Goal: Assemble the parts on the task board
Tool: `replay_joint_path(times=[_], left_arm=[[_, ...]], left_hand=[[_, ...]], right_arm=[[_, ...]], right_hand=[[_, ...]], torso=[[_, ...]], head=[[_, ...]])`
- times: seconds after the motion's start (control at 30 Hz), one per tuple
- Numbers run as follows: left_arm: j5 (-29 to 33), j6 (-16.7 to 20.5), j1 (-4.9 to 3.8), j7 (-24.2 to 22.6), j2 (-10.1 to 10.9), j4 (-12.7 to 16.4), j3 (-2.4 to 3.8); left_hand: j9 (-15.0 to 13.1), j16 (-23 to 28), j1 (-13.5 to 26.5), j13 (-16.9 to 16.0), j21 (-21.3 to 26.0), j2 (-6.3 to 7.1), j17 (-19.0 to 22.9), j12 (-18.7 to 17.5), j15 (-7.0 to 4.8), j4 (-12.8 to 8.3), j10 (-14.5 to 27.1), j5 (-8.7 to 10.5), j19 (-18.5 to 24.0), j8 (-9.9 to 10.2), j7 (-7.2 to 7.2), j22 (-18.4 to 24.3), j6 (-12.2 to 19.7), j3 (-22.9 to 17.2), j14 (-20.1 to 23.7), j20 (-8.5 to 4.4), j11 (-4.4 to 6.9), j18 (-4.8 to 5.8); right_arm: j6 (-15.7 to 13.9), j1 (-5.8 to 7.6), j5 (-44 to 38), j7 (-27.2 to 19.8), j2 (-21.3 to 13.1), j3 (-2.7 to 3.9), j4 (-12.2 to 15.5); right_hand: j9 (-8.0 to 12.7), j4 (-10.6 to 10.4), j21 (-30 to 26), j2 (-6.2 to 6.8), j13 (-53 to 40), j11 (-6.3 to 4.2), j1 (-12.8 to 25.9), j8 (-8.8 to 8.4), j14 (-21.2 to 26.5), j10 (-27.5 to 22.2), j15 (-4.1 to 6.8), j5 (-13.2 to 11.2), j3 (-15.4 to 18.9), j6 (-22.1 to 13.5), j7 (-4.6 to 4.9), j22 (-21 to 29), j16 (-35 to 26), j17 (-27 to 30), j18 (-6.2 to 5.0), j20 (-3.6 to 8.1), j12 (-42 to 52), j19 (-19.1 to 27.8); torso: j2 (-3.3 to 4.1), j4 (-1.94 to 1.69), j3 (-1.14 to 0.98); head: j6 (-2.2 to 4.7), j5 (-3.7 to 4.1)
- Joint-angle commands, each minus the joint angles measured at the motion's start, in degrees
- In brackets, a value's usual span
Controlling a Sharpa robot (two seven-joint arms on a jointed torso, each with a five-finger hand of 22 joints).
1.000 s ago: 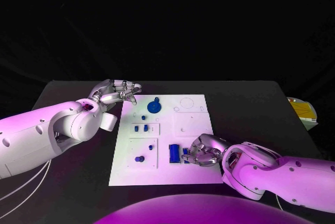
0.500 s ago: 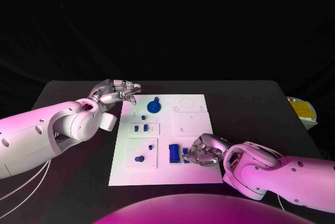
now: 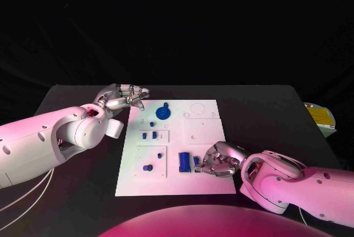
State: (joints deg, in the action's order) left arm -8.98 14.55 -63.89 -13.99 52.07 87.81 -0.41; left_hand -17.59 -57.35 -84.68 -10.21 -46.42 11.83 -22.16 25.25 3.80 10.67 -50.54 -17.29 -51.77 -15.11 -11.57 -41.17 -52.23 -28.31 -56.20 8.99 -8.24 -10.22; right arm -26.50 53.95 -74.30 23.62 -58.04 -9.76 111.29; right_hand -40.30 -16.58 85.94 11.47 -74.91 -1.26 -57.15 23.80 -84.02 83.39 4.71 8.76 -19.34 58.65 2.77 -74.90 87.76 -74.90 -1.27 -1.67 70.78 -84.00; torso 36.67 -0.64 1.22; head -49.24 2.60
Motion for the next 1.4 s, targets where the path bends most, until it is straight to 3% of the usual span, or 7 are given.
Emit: replay_joint_path(times=[0.03,0.47,0.8,1.2,1.4], left_arm=[[0.01,-0.89,-0.02,-0.11,-0.07,0.09,0.04],[0.00,-0.95,-0.01,-0.08,-0.10,0.10,0.04],[0.00,-0.95,-0.01,-0.08,-0.08,0.12,0.04],[-0.01,-0.96,-0.01,-0.09,-0.11,0.08,0.04],[-0.01,-1.07,-0.01,-0.15,-0.10,0.09,0.04]], left_hand=[[-0.09,0.25,-0.36,0.14,-0.43,-0.09,0.05,0.28,0.07,-0.27,0.53,-0.23,0.49,-0.41,0.11,-0.09,0.39,-0.17,0.37,0.11,0.07,-0.23],[-0.09,0.25,-0.34,0.17,-0.45,-0.08,0.06,0.24,0.08,-0.27,0.63,-0.23,0.51,-0.43,0.10,-0.12,0.40,-0.20,0.37,0.11,0.05,-0.23],[-0.09,0.25,-0.34,0.17,-0.45,-0.08,0.06,0.24,0.08,-0.27,0.63,-0.23,0.51,-0.43,0.10,-0.12,0.40,-0.20,0.37,0.11,0.05,-0.23],[-0.09,0.25,-0.31,0.24,-0.53,-0.10,0.07,0.19,0.11,-0.29,0.80,-0.24,0.57,-0.49,0.07,-0.20,0.43,-0.28,0.37,0.13,0.02,-0.22],[-0.09,0.25,-0.31,0.24,-0.53,-0.10,0.07,0.19,0.11,-0.29,0.80,-0.24,0.57,-0.49,0.07,-0.20,0.43,-0.28,0.37,0.13,0.02,-0.22]], right_arm=[[2.20,-0.05,-0.72,-1.61,-0.14,-0.02,0.09],[3.19,-0.06,-1.51,-0.90,0.69,-0.01,-1.24],[4.22,-0.15,-2.77,0.04,2.17,-0.01,-3.05],[2.16,-0.20,-4.29,0.34,2.53,0.00,-3.68],[-0.36,0.10,-1.70,-2.58,1.53,0.25,-2.54]], right_hand=[[0.04,0.02,0.31,-0.29,-3.90,-0.09,-1.27,-0.40,-4.97,0.12,0.13,-0.10,0.59,0.50,0.03,-14.08,0.33,-9.99,0.50,0.24,0.39,-4.82],[0.08,0.10,0.51,-1.13,-4.08,-0.13,-3.95,-0.43,-4.98,0.23,0.16,0.17,1.16,0.72,-0.02,-14.13,0.35,-10.07,0.54,0.27,0.64,-4.88],[0.16,0.30,0.60,-1.19,-4.15,-0.16,-7.42,-0.54,-5.00,0.25,0.18,-0.16,1.84,0.81,-0.04,-14.16,0.38,-10.14,0.56,0.29,0.71,-4.91],[0.19,0.05,0.64,-1.55,-4.29,-0.16,-7.81,-0.53,-4.99,0.34,0.19,-0.29,1.99,0.94,-0.03,-14.17,0.37,-10.13,0.57,0.30,0.93,-4.93],[0.29,-0.17,0.13,-1.58,-3.94,-0.06,-7.05,-0.70,-4.94,0.11,0.13,-0.45,2.94,0.82,0.10,-14.03,0.28,-9.89,0.47,0.28,0.31,-4.77]], torso=[[0.01,-0.03,0.02],[0.03,-0.24,0.04],[0.01,-0.06,0.06],[-0.01,-0.03,0.04],[-0.13,0.03,0.09]], head=[[-0.05,0.02],[-0.16,0.12],[-0.43,-0.12],[-0.36,-0.08],[-0.02,-0.01]])
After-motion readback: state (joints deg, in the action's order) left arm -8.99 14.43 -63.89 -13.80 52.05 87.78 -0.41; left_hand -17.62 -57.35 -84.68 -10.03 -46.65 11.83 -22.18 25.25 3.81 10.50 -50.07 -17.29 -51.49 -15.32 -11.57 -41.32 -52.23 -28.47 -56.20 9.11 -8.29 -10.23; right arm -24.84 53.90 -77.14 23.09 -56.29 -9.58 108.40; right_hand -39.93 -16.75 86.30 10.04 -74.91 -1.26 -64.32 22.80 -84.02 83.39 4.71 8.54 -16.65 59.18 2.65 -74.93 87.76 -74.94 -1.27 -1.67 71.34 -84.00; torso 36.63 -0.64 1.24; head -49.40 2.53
